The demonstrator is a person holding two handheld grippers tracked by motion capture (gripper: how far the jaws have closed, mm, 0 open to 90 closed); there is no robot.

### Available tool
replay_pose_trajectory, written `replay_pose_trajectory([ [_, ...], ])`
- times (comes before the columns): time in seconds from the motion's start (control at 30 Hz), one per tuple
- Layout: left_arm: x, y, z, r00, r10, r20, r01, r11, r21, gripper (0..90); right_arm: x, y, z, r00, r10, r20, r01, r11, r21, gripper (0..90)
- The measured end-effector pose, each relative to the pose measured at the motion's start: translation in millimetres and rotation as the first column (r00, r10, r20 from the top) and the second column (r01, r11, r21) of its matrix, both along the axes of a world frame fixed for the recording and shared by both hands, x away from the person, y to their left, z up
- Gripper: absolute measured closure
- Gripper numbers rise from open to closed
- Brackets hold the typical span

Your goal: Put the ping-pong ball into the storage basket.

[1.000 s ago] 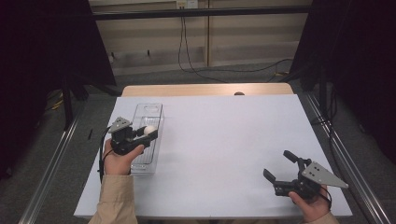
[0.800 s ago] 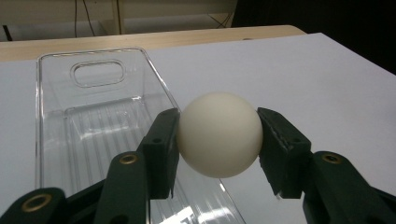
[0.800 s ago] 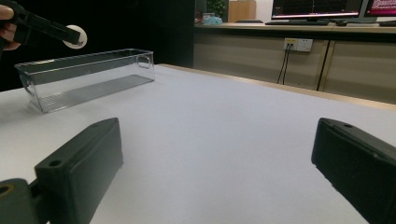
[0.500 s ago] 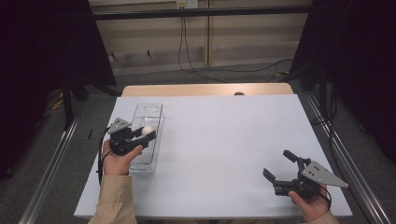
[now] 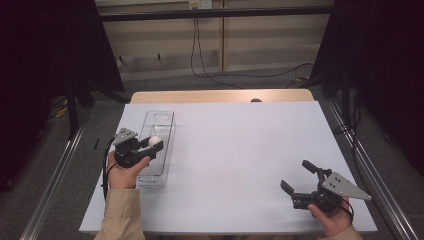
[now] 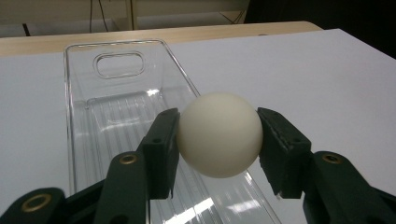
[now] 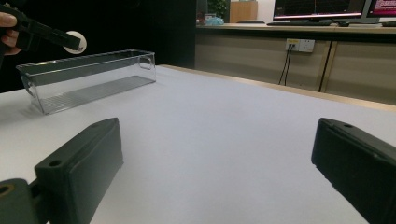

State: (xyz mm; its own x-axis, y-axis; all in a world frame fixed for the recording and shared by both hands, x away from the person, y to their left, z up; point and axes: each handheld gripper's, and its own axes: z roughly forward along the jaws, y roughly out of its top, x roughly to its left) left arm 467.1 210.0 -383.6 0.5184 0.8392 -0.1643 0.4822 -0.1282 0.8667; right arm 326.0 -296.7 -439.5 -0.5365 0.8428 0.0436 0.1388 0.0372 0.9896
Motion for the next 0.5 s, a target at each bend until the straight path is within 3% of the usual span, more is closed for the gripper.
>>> replay_pose_trajectory([
  [0.5,1.9,4.0,-4.2,0.9997,0.024,0.005,-0.024,0.9995,0.021,51.1,-1.1,-1.9,-0.1,1.0000,-0.005,0.001,0.005,1.000,-0.002,1.7],
])
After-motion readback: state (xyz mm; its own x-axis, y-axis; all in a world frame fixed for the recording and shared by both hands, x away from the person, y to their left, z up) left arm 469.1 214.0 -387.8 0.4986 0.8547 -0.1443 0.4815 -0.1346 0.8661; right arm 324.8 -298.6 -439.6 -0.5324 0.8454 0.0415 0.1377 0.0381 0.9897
